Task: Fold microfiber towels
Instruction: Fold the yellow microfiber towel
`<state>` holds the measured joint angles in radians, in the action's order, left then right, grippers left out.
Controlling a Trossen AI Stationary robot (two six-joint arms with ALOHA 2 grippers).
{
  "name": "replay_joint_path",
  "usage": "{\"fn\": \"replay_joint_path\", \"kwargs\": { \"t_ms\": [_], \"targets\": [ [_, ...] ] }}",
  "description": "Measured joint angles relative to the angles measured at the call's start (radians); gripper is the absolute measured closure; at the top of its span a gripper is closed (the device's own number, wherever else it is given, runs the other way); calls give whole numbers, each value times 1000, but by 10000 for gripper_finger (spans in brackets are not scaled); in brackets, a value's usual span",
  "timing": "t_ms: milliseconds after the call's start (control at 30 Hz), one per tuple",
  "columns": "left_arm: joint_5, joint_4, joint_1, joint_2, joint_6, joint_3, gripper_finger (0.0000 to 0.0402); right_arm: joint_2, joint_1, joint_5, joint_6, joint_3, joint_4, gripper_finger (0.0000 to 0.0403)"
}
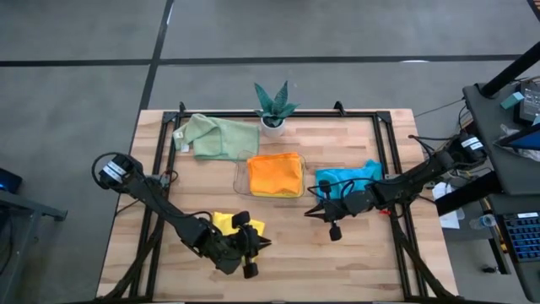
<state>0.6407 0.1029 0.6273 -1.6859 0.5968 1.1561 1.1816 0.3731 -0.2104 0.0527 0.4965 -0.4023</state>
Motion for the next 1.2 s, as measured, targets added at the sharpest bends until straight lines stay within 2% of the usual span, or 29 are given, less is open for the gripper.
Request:
{"fn": "replay_joint_path", "kwargs": {
  "t_ms": [100, 167, 333, 400, 500, 533, 600, 667, 733, 800, 1033, 1200],
  "targets": [
    [0, -32, 0, 0, 6, 0, 387, 0, 0, 0, -10, 0, 0, 394],
    [1, -32, 0, 0, 62, 0, 387, 0, 0, 0, -18, 0, 0, 394],
    [-20, 70, 0, -23, 358, 0, 387, 0, 2, 0, -34, 0, 5, 394],
    [-172, 161, -11, -34, 504, 3, 387, 0, 2, 0, -34, -1, 9, 394],
    [-497, 293, -18, -45, 742, 4, 387, 0, 2, 0, -36, -1, 9, 394],
    [-573, 330, -17, -49, 805, 4, 387, 0, 2, 0, -35, -1, 9, 394],
    [-630, 401, -10, -56, 873, 3, 387, 0, 2, 0, -35, -1, 8, 394],
    [-605, 424, -8, -62, 889, 3, 387, 0, 2, 0, -36, -1, 8, 394],
    [-516, 414, -17, -75, 889, 3, 387, 0, 2, 0, -36, -1, 8, 394],
    [-474, 381, -28, -103, 874, 3, 387, 0, 2, 0, -38, -1, 8, 394],
    [-487, 287, -33, -203, 886, 6, 387, 0, 2, 0, -29, -1, 8, 394],
    [-473, 137, -55, -238, 869, 8, 387, 0, 2, 0, -29, -4, 10, 394]
  ]
}}
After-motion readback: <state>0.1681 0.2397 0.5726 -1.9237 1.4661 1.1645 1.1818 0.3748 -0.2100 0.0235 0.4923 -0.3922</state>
